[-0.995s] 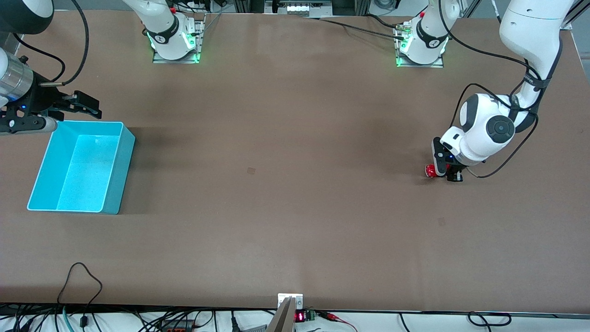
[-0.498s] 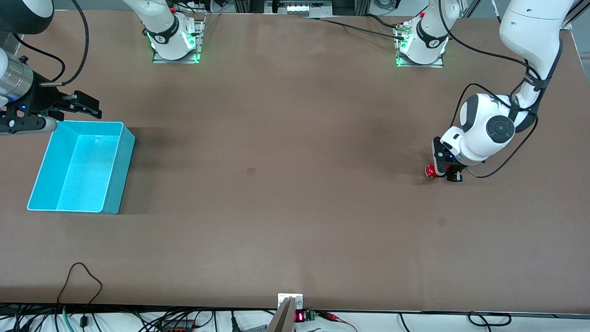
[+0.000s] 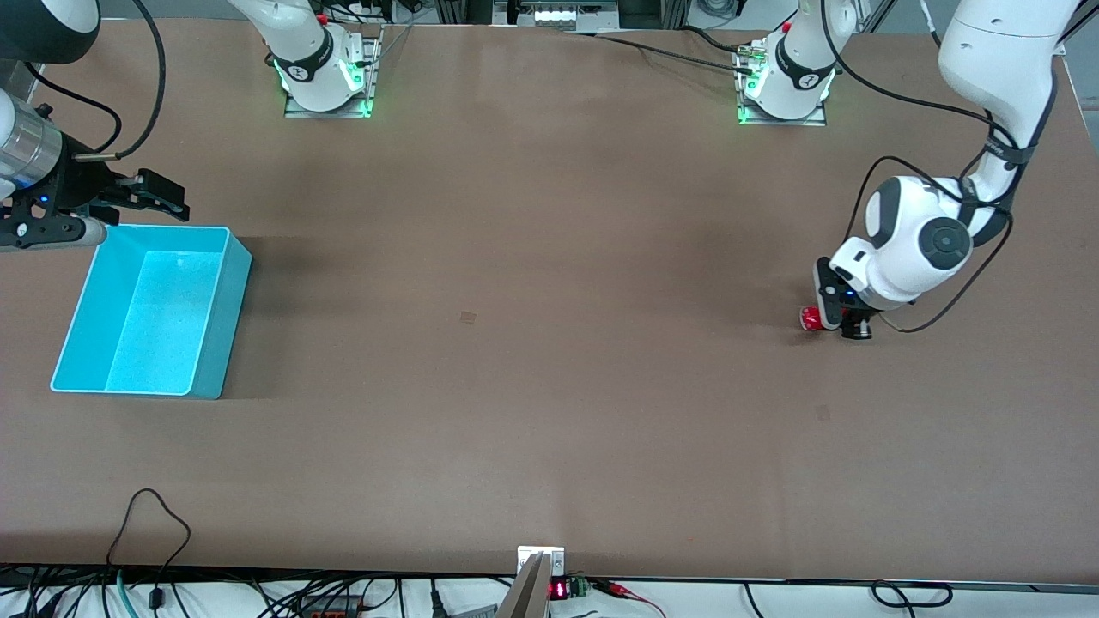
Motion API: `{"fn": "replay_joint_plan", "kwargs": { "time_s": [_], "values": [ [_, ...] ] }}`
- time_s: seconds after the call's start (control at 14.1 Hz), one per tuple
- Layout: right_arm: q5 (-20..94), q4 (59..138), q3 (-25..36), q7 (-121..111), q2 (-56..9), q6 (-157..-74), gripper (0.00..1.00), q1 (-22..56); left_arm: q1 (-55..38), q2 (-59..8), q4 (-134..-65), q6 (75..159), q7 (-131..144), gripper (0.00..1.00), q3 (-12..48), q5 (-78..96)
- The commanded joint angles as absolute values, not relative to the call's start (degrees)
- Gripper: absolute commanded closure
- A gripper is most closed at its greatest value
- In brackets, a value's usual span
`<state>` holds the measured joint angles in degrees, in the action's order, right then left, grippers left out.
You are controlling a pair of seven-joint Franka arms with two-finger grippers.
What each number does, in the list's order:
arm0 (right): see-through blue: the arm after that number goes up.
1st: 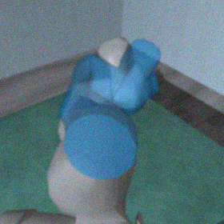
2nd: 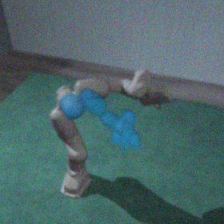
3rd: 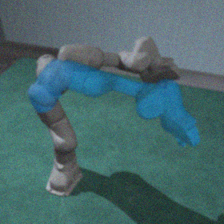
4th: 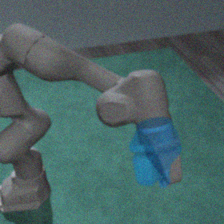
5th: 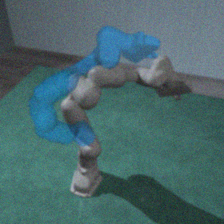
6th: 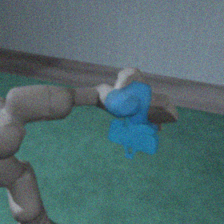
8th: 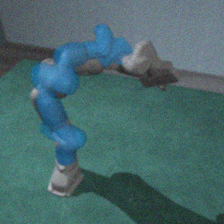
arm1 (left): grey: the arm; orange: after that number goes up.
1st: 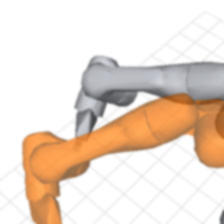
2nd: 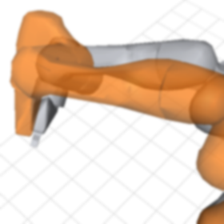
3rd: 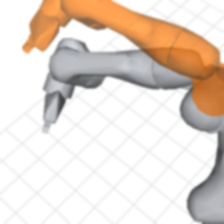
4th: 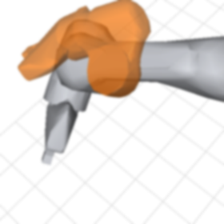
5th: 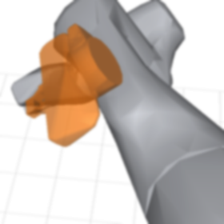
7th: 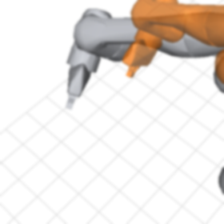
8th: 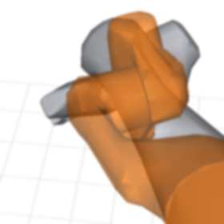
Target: Wind red beetle toy and store in blue box
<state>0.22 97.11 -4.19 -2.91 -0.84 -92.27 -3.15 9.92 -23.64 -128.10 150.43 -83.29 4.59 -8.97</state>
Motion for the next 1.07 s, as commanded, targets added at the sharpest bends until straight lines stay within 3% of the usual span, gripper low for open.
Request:
{"fn": "replay_joint_plan", "kwargs": {
  "time_s": [0.0,0.36,0.43,0.57,1.0],
  "values": [
    [1.3,97.7,-4.5,-2.6,-0.2,-92.1,0.00,-3.9,16.1,-30.1,-125.0,151.6,-89.2,0.67,5.2,-9.9],
    [1.3,97.7,-4.5,-2.5,-0.1,-92.5,0.00,-3.5,25.1,-33.8,-121.6,151.5,-104.3,0.66,5.1,-9.9],
    [1.3,97.7,-4.6,-2.5,-0.1,-92.5,0.00,-3.5,25.7,-33.6,-121.6,151.3,-105.3,0.60,5.2,-9.9],
    [1.4,97.7,-4.6,-1.7,-0.1,-92.6,0.00,-3.5,25.9,-31.6,-121.6,147.2,-105.6,0.00,5.5,-9.8],
    [1.4,97.6,-4.7,-1.1,-0.1,-92.5,0.00,-3.4,25.2,-18.6,-113.0,120.4,-105.0,0.00,20.4,-9.1]
  ]
}}
